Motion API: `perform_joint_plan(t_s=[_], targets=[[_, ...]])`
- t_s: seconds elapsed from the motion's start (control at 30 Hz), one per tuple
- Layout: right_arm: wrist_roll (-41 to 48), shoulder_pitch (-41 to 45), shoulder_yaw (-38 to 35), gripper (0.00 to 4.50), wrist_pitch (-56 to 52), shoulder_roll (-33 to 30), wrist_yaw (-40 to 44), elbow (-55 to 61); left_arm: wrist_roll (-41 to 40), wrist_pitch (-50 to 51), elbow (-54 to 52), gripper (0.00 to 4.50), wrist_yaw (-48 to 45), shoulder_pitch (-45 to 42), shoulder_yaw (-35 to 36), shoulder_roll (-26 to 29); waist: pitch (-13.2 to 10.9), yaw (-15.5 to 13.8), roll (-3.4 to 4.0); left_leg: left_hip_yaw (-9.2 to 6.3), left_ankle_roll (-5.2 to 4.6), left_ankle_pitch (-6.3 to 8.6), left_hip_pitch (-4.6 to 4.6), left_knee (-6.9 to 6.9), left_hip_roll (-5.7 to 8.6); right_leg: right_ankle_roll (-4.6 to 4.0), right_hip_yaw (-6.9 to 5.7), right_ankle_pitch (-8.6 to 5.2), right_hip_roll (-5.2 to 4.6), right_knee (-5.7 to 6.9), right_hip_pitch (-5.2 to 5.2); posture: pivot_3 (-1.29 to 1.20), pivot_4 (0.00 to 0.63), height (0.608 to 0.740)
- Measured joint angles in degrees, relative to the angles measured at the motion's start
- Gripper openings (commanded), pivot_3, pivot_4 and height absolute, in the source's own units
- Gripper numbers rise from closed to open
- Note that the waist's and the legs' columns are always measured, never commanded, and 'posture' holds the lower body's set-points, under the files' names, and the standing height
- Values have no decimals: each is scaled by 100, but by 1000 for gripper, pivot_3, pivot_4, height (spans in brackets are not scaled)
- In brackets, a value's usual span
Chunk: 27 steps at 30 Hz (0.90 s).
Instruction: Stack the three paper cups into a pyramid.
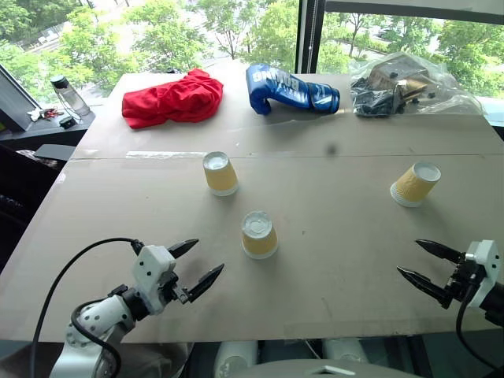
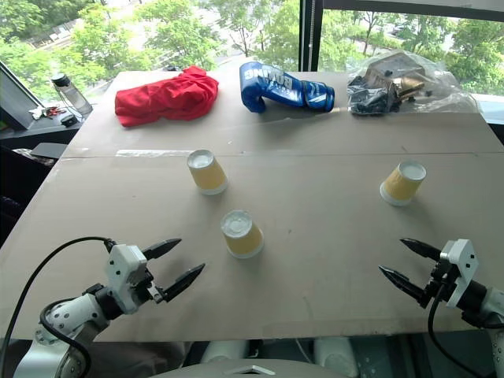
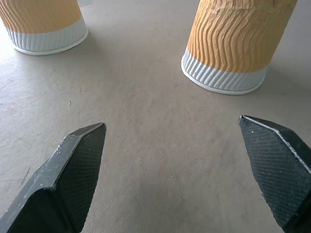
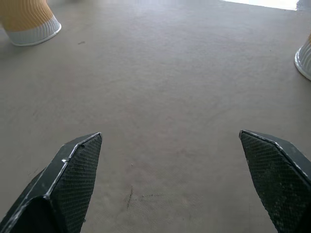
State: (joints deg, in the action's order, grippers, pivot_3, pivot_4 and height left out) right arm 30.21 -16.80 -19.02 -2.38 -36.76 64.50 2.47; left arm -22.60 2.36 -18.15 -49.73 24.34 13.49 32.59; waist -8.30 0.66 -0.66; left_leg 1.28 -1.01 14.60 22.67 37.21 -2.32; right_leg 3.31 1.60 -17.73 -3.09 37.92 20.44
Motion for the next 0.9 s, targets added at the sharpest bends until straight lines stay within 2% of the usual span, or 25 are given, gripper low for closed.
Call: perform_joint_plan(t_s=[0.17,0.37,0.67,0.73,0.9], targets=[[9,474,503,4470,-85,206,-119,460,-481,26,67,4500,-574,-133,249,382,-2,2,2,1,0,0,-1,0,-2,1,-13,0,1,2,1,0,150,740],[93,650,581,4470,-150,215,35,477,-806,128,50,4500,-1123,-187,325,623,-3,-25,-2,0,0,0,5,0,3,2,-22,0,-4,-4,1,0,150,740],[918,420,113,4470,-50,150,851,406,-648,102,96,4500,-1240,-1458,-494,463,-3,-17,-1,-3,0,0,3,2,3,4,-23,2,4,2,0,0,150,740],[1112,173,-105,4470,-54,118,1038,541,-418,81,348,4500,-1225,-2003,-876,288,-3,-56,9,-8,0,0,4,6,8,6,-28,2,8,3,-2,0,150,740],[1366,-122,-430,4470,-125,92,1033,1019,49,-45,934,4500,-1248,-2688,-1486,42,-2,-18,7,-4,0,0,3,8,9,6,-21,2,16,4,-1,0,150,740]])
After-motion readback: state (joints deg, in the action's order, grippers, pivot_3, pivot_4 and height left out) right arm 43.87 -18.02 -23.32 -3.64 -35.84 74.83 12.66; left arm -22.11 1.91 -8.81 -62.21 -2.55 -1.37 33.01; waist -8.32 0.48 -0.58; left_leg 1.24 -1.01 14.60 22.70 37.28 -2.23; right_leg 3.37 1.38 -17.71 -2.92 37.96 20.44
